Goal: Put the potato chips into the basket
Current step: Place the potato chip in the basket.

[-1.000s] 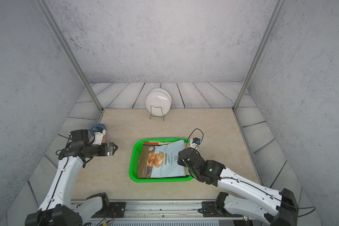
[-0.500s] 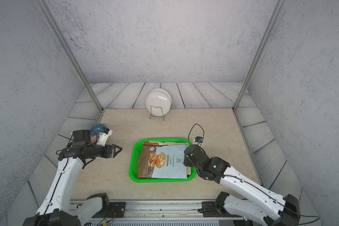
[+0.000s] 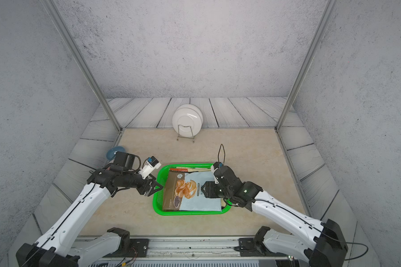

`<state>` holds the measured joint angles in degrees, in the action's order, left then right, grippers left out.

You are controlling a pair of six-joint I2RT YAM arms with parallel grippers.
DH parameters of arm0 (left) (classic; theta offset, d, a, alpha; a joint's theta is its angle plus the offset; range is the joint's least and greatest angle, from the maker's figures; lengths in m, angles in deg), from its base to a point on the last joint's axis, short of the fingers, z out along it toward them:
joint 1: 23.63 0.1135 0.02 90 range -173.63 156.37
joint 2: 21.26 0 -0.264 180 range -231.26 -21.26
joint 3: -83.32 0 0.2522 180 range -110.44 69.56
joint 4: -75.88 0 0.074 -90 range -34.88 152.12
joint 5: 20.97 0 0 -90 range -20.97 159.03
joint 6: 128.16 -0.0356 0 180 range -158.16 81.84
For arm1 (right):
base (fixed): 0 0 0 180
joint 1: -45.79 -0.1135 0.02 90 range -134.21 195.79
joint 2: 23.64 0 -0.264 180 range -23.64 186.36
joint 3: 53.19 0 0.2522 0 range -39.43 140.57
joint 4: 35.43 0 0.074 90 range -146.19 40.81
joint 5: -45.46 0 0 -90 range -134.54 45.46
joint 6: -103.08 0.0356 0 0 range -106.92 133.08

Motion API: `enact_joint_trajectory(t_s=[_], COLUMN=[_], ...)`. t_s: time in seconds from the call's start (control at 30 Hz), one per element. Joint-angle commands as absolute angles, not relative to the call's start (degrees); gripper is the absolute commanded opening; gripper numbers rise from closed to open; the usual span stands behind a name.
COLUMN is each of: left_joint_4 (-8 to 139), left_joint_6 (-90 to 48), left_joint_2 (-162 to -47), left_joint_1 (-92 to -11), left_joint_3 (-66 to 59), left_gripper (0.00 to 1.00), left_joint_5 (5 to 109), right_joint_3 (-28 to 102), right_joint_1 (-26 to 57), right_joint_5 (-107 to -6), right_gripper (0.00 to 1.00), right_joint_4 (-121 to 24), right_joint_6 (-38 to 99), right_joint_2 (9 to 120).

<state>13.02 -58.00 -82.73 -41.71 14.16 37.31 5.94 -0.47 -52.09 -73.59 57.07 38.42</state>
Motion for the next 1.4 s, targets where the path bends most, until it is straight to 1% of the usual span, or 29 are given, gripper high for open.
enact_joint_trajectory(t_s=[0.0,0.2,0.47,0.6,0.77,0.97,1.13,1.27,1.37], left_joint_4=[14.67,19.41,23.21,22.24,21.34,19.05,17.82,17.65,17.74], left_joint_6=[-59.43,-59.36,-58.25,-58.29,-57.93,-57.23,-56.01,-54.67,-53.36], left_joint_2=[-83.62,-87.43,-91.65,-92.55,-91.74,-86.94,-84.90,-84.73,-83.63], left_joint_1=[-45.36,-50.48,-50.87,-50.85,-50.87,-50.70,-49.79,-46.59,-41.56], left_joint_3=[15.61,18.73,19.80,19.05,18.57,16.29,14.92,14.66,14.60], left_gripper=[0.75,0.76,0.77,0.78,0.79,0.87,0.93,0.96,0.97], left_joint_5=[40.54,46.02,51.47,53.19,53.89,55.57,55.11,53.90,51.47], right_joint_3=[4.61,4.85,10.08,11.26,11.80,11.87,11.34,9.98,9.68], right_joint_1=[1.47,2.91,3.62,3.75,3.73,3.74,3.73,3.78,3.72], right_joint_5=[-54.25,-54.51,-55.33,-56.03,-56.49,-58.52,-56.60,-53.66,-49.98], right_gripper=[0.58,0.58,0.58,0.58,0.59,0.62,0.69,0.74,0.77], right_joint_4=[-71.78,-69.89,-71.03,-71.16,-71.94,-71.86,-71.87,-70.90,-71.87], right_joint_6=[56.09,53.61,48.70,47.47,45.07,41.91,39.97,39.23,37.61], right_joint_2=[40.03,45.01,54.11,55.48,52.46,45.91,41.27,38.05,35.03])
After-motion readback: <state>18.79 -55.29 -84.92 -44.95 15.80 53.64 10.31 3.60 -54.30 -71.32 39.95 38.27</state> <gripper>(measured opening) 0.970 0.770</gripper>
